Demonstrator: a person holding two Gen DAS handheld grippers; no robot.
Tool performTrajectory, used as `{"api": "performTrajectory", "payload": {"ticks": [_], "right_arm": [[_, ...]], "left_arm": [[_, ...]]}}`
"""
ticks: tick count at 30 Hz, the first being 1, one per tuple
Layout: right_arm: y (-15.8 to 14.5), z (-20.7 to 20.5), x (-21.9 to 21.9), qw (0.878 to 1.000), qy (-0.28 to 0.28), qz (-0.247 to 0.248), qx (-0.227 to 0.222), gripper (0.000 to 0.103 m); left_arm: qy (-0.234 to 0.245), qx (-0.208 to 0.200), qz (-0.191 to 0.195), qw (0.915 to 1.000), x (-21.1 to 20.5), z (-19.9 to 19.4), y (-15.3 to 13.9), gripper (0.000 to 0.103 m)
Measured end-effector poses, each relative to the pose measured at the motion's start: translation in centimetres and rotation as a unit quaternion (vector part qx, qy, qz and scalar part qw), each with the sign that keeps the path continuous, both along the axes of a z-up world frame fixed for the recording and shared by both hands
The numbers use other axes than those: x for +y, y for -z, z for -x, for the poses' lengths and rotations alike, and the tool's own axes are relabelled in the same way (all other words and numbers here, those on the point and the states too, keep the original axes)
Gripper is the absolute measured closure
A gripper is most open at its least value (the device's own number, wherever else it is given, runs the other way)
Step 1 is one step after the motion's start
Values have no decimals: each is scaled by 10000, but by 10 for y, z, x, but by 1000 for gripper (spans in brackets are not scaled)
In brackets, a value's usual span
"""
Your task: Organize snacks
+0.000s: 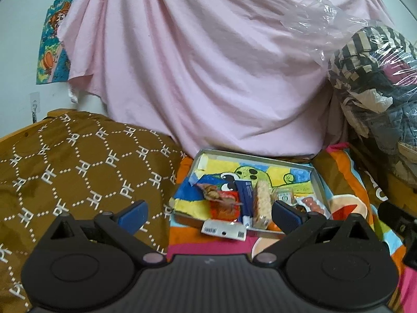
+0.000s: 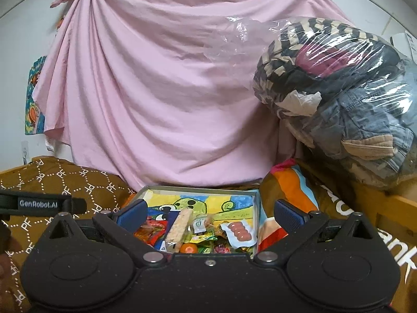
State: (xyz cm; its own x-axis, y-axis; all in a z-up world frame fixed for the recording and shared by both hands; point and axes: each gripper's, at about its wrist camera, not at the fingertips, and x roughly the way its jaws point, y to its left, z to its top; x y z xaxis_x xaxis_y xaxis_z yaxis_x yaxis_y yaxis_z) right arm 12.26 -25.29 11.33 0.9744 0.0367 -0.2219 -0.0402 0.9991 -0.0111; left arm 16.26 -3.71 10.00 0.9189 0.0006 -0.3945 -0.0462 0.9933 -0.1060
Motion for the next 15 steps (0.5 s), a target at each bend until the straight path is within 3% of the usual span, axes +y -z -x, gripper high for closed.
{"api": "performTrajectory", "payload": {"ticks": [15], "right_arm": [[17,47,18,9994,-57,21,329,1]], "left_arm": [[-54,349,-29,9994,23,50,28,0]]}}
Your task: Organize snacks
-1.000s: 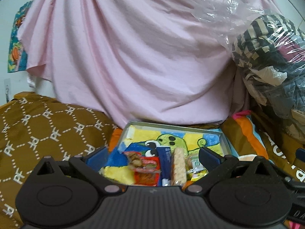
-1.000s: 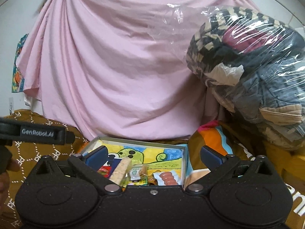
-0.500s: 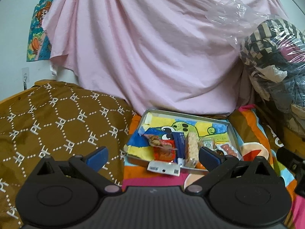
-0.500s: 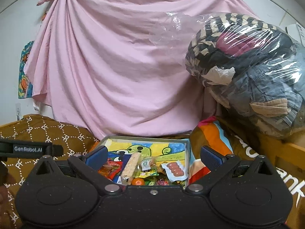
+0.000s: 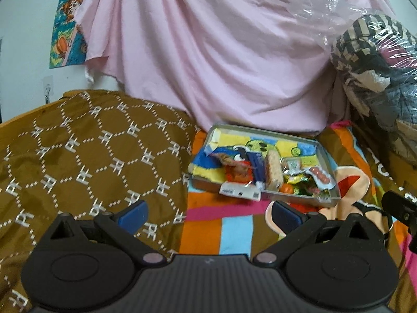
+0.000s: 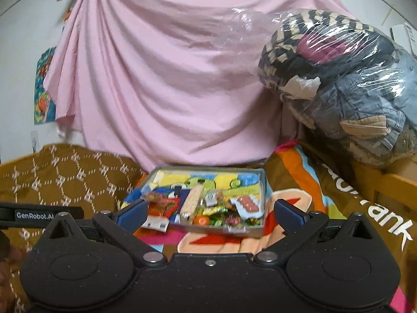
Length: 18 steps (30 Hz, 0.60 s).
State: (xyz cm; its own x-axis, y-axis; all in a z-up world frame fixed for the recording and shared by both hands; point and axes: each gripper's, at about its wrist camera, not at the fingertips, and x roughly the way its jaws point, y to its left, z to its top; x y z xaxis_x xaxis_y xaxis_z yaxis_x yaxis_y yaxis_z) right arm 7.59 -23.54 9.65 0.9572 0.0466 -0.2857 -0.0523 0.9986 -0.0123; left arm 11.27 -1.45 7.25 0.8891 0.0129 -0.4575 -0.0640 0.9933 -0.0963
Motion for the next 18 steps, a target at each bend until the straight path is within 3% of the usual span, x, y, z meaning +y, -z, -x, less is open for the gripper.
{"api": "performTrajectory", "payload": {"ticks": [18], "right_arm": [[4,36,26,9997,125,-110,192,1]], "left_arm": [[-90,-30,-88,9999,27,32,7,0]]}}
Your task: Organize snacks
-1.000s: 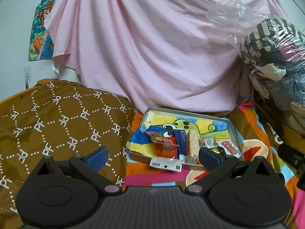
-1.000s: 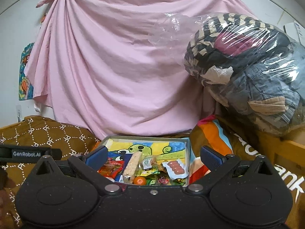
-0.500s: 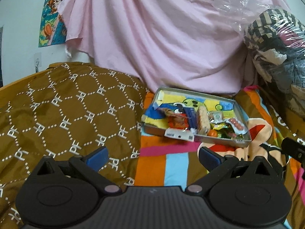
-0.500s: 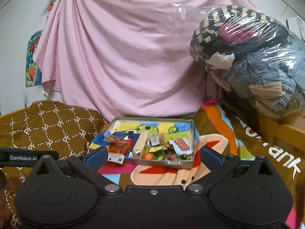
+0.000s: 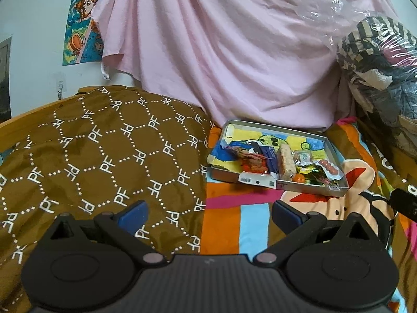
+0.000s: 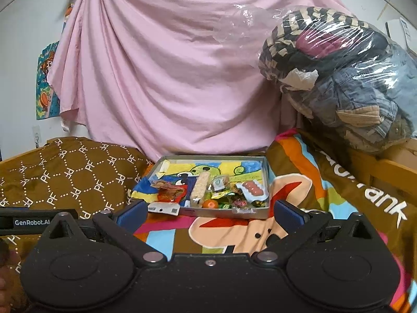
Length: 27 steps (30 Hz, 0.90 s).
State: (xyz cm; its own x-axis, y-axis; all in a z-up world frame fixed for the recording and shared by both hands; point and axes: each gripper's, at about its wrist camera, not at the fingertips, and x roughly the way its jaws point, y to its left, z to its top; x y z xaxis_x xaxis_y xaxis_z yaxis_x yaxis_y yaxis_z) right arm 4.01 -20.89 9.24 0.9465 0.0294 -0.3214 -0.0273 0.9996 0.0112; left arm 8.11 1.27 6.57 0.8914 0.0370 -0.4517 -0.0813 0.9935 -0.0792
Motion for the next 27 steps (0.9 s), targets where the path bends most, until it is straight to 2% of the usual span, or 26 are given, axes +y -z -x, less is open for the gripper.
{"api": "performTrajectory", "payload": {"ticks": [8,14,21,25,27], "right_arm": [[11,13,8,9998,92,-160,-84,1],[21,18,5,9997,35,-94,-228,1],[36,7,-2,9995,119,-179,-247,1],[46,-7,-1,9995,46,-60,-298,1],[50,-16,-1,9997,50,-37,-249,1]], "left_arm": [[-70,-168,-160,9997,8,10,7,0],[26,-270,-199,9994,11,9,12,0],[71,-410,-289,9987,10,1,23,0],[112,-615,-172,9979,10,-12,30,0],[155,-549,-136,9983,10,-21,32,0]]}}
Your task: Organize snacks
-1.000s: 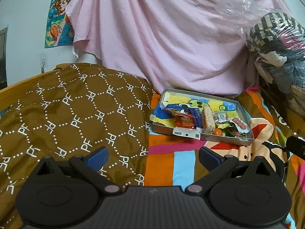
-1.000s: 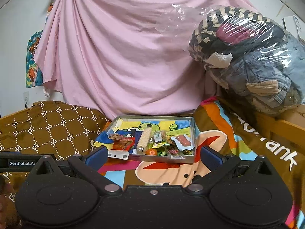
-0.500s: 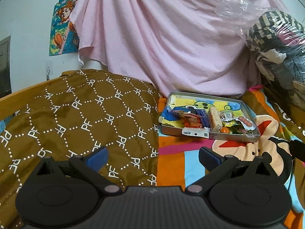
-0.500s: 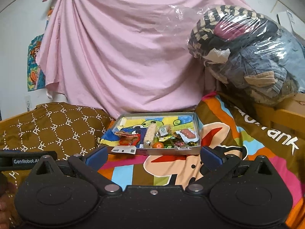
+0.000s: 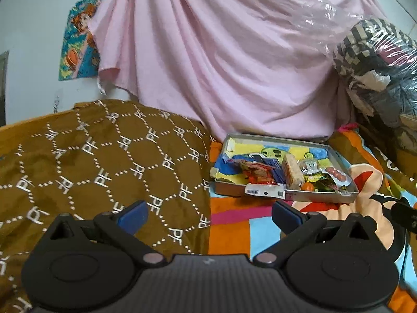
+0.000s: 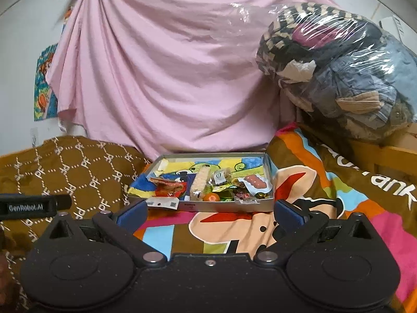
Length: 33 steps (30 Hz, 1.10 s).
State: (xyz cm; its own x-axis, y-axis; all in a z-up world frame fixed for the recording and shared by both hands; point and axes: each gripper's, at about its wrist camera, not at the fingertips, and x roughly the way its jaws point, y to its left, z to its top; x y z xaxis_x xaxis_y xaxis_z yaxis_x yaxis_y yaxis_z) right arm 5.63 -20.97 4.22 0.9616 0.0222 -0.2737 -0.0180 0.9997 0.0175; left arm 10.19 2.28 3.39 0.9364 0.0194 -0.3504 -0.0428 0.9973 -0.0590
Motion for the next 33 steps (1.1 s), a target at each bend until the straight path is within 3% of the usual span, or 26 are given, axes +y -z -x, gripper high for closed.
{"api": "performTrajectory", "payload": {"ticks": [11,17,33], "right_arm": [[18,-46,-2,9998,-119,65,-133,1],[34,-46,-11,9997,32,-28,-257,1],[70,-53,-12,9999,117,-89,45,1]], "left_arm": [[134,77,-112,9998,-12,-33,25,0],[35,-33,-87,10000,-11,-35,41,0],[56,308,88,9995,0,-40,62,0]]}}
